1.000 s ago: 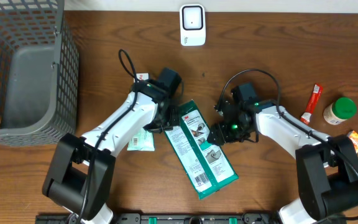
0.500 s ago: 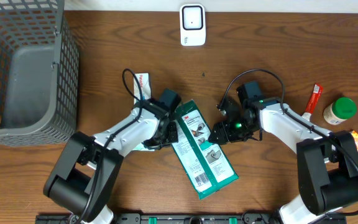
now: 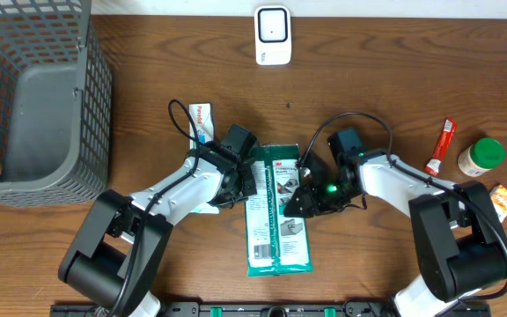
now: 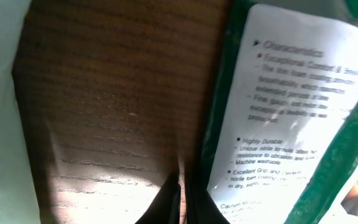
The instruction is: Scan the item barcode
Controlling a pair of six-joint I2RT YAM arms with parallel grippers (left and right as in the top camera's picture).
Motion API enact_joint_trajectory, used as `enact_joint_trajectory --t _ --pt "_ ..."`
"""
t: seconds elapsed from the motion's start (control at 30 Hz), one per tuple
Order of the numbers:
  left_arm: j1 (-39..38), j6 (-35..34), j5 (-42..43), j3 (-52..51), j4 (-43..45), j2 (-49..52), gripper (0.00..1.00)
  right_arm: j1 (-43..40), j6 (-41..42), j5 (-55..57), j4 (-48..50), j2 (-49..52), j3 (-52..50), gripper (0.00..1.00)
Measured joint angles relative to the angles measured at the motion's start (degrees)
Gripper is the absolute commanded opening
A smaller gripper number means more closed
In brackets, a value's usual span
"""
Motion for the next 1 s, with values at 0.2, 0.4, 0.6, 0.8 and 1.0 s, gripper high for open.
enact_joint_trajectory --t 0.2,0.4,0.6,0.8,1.0 --pt "0.0 -0.2 0.0 0.0 0.0 0.0 0.08 0.3 0.1 -8.5 8.0 0.1 -1.5 0.35" --pt "0.0 -0.2 0.0 0.0 0.0 0.0 0.08 0.6 1.7 -12.9 13.0 0.1 -1.6 0.31" --pt "0.0 -0.2 0.0 0.0 0.1 0.0 0.08 3.5 7.8 -10.6 18.7 0.1 -1.8 0.33" --pt "0.0 -0.2 0.0 0.0 0.1 0.0 0.07 8.8 14.6 -3.7 23.2 0.1 -2.1 0.12" --pt "0.2 0.1 0.0 0.0 0.1 -0.2 0.09 9.6 17.4 0.1 22.5 0.0 -2.2 0.01"
